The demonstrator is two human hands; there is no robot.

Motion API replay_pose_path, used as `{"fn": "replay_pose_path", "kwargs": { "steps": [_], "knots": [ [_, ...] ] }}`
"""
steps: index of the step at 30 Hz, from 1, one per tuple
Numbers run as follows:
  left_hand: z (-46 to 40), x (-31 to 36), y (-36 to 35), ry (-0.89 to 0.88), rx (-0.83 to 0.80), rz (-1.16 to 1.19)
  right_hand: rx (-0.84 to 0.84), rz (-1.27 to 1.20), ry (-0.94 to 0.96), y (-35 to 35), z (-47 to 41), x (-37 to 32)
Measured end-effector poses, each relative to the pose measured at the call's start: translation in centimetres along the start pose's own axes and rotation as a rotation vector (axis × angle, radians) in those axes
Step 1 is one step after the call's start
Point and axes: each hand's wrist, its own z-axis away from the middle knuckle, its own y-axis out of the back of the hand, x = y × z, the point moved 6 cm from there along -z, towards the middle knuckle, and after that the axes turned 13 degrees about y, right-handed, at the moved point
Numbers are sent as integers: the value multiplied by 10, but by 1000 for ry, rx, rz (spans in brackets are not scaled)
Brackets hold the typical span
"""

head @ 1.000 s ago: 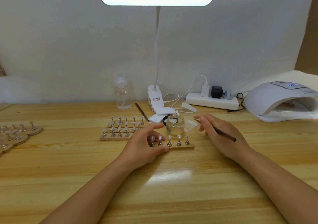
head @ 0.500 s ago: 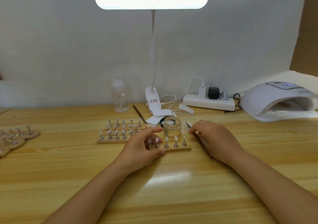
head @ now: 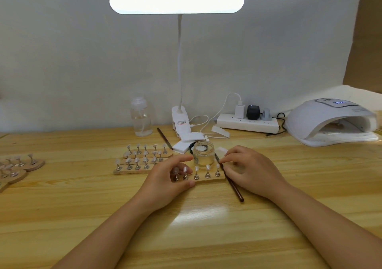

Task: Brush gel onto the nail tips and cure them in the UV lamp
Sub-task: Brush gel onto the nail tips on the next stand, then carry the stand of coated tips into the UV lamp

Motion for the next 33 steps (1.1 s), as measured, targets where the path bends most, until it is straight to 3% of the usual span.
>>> {"fn": "replay_pose_path", "kwargs": {
  "steps": [5,10,17,23,28,33],
  "knots": [
    [2,2,2,-10,16,11,68,-30,-9,5,1,-1],
    [2,3,4,-7,39,46,282,-132,-7,23,14,-3],
    [3,2,7,3,73,89,305,3,134,57,36,-4],
    [5,15,10,-52,152,92,472,-66,-61,74,60,20],
    [11,42,-4,-102,87,162,281,-309,-115,66,52,20],
    [-3,75,-32,-120,-85,119,77,-454,-155,62,51,30]
  ]
}}
